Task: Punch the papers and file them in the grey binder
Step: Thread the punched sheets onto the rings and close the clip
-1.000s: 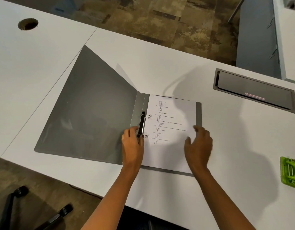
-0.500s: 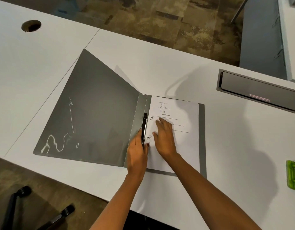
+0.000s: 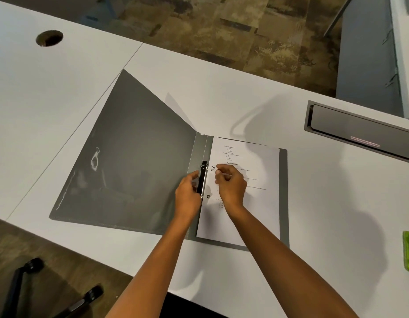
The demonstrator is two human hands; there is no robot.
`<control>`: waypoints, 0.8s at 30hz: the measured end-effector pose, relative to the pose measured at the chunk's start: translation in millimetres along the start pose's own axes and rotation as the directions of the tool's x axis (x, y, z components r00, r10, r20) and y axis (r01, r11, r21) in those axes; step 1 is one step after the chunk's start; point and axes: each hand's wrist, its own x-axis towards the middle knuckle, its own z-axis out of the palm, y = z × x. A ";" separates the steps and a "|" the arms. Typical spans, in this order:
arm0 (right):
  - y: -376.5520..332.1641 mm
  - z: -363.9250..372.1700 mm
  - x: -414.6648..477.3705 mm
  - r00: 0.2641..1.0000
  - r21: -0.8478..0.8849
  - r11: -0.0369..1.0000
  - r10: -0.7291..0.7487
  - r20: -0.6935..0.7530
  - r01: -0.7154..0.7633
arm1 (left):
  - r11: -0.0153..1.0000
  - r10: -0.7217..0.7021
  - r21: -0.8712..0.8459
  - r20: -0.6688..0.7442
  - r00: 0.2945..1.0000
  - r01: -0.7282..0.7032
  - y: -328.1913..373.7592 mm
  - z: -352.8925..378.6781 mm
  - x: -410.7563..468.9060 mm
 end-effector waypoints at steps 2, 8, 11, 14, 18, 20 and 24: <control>-3.4 2.9 3.4 1.000 0.018 1.000 0.002 0.005 -0.002 | 1.000 0.014 -0.002 -0.075 0.997 -0.014 1.6 -1.4 10.8; -2.9 5.6 8.7 1.000 -0.002 1.000 0.000 0.005 0.000 | 0.998 0.040 -0.045 -0.108 0.993 -0.045 4.8 0.6 35.7; -3.1 6.8 10.9 1.000 -0.042 0.999 -0.011 0.027 0.012 | 0.998 0.053 -0.028 -0.103 0.993 -0.056 3.8 2.7 42.0; -2.0 8.5 12.7 0.998 -0.089 0.996 -0.024 0.057 0.029 | 0.996 0.057 -0.056 -0.110 0.992 -0.064 2.2 4.2 44.2; -2.2 9.8 16.0 0.999 -0.111 0.994 -0.005 0.046 0.010 | 0.988 0.100 -0.100 -0.141 0.985 -0.115 2.5 4.4 46.1; -2.4 11.7 18.3 0.999 -0.118 0.993 0.022 0.032 -0.019 | 0.985 0.092 -0.130 -0.157 0.983 -0.113 3.9 4.3 49.0; -2.6 13.1 22.0 0.996 -0.142 0.986 0.090 0.011 -0.087 | 0.972 0.060 -0.216 -0.155 0.986 -0.093 7.4 6.2 54.7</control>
